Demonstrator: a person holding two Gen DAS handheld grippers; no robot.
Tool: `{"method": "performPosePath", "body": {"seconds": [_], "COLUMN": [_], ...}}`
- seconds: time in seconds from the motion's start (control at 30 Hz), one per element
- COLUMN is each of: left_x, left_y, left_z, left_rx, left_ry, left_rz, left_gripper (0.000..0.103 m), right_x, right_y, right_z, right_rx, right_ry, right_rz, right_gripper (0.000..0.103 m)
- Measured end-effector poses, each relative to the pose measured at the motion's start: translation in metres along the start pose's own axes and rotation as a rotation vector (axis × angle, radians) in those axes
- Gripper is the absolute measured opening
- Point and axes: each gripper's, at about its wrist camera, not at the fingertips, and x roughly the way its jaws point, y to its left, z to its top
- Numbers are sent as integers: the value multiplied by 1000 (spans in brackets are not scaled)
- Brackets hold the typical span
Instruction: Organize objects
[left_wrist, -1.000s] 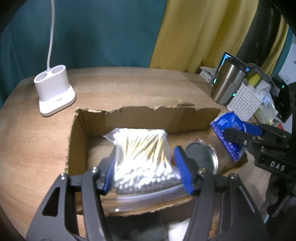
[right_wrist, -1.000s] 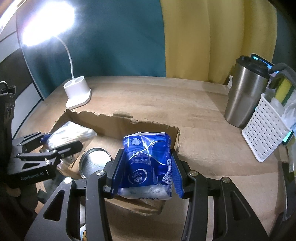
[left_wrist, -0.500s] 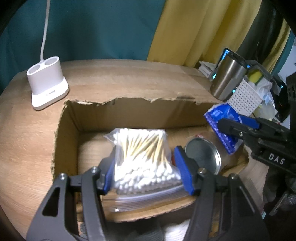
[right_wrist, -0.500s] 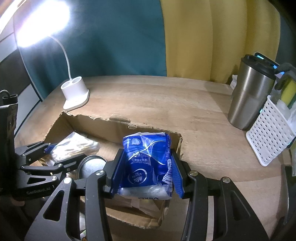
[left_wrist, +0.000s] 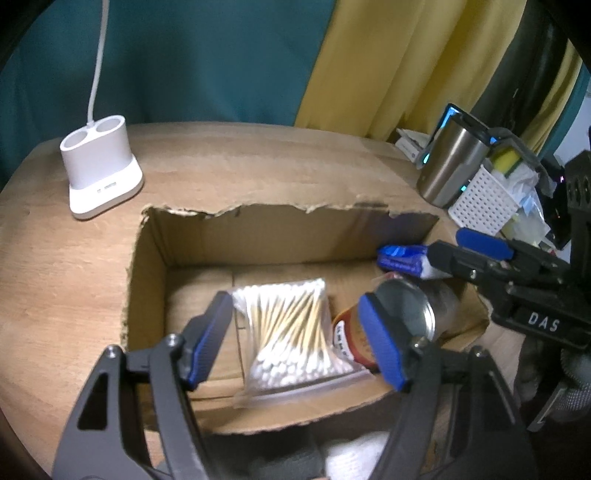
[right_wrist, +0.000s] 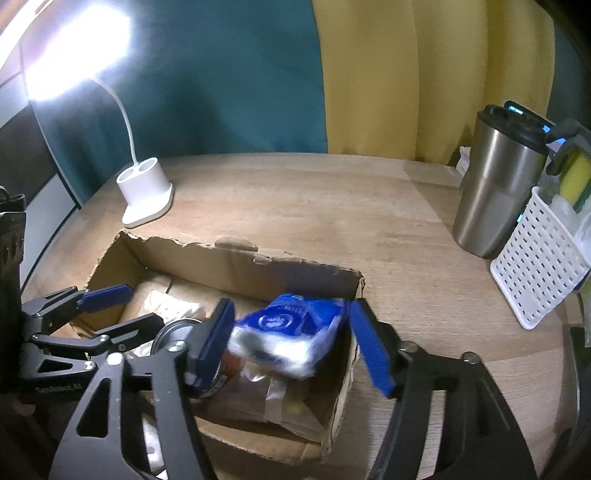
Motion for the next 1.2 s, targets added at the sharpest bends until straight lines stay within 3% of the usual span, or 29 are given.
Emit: {"method": "performPosePath", "body": {"seconds": [1.2], "left_x": [-71], "left_y": [1], "left_z": [-33], "left_rx": [13], "left_ry": [-113], "left_rz": [5], "left_gripper": [73], "right_x": [-47], "right_y": [26], "right_z": [-34], "right_rx": [-14], "right_ry": [-49], "right_rz": [-29], "right_gripper": [71]}}
